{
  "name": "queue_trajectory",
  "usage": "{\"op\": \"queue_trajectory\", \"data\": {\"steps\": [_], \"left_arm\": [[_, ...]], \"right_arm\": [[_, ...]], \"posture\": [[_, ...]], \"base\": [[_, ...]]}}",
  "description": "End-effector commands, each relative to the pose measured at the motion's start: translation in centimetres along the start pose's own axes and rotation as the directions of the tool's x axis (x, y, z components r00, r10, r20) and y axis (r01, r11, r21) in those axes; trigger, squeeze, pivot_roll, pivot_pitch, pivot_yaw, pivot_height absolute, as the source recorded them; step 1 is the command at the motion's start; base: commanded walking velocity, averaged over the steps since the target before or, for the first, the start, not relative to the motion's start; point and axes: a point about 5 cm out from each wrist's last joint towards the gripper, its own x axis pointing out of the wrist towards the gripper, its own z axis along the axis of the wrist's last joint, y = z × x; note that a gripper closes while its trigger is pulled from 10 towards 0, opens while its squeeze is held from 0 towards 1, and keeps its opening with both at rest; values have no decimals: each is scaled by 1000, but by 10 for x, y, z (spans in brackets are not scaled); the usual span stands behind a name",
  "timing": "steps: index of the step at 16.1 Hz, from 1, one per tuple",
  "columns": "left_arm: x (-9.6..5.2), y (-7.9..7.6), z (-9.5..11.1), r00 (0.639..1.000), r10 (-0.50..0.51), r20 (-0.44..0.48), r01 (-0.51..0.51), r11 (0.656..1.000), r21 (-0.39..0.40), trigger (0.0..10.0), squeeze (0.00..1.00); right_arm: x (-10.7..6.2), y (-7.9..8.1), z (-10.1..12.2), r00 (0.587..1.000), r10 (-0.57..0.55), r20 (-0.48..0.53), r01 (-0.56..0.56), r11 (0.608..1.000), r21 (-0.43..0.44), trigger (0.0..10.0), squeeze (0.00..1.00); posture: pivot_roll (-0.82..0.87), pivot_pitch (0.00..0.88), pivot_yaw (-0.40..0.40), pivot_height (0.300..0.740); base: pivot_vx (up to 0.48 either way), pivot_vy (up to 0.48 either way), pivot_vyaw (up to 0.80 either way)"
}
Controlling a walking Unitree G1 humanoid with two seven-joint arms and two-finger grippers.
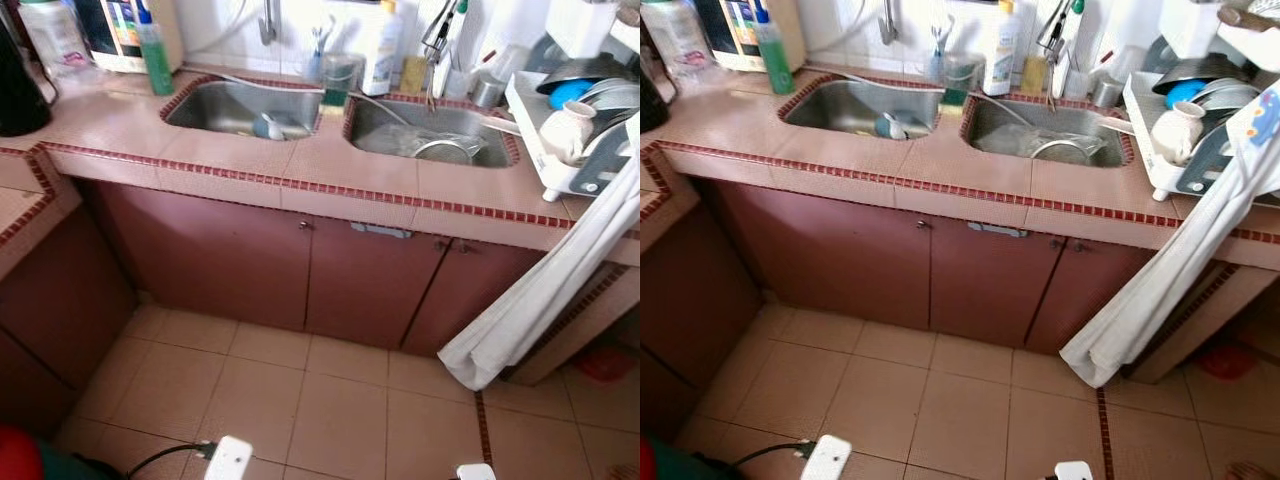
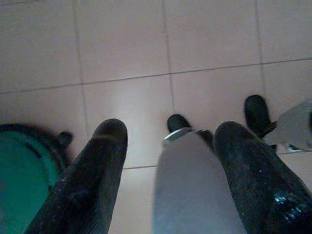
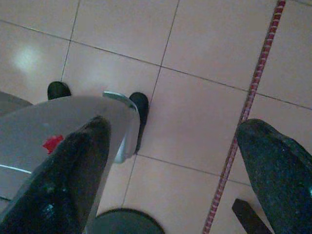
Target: Kitchen organization
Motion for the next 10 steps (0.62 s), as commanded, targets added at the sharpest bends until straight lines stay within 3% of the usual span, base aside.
{"op": "queue_trajectory", "data": {"steps": [1, 8, 10], "left_arm": [[-1, 2, -2, 1000, 6, -3, -6, 1000, 8, 10000, 0], [-1, 2, -1, 1000, -1, 6, 1, 1000, 19, 10000, 0], [0, 1, 0, 1000, -2, 7, 2, 1000, 23, 10000, 0]], "right_arm": [[-1, 1, -4, 1000, 10, -14, -10, 1000, 0, 10000, 0], [0, 8, -7, 1000, 20, -12, -20, 1000, -1, 10000, 0], [0, 9, -6, 999, 34, -6, -34, 999, -41, 10000, 0]], "posture": [[-102, 18, -23, 740], [-104, 18, -23, 740], [-104, 17, -23, 740]], "base": [[0, 0, 0], [0, 0, 0], [0, 0, 0]]}}
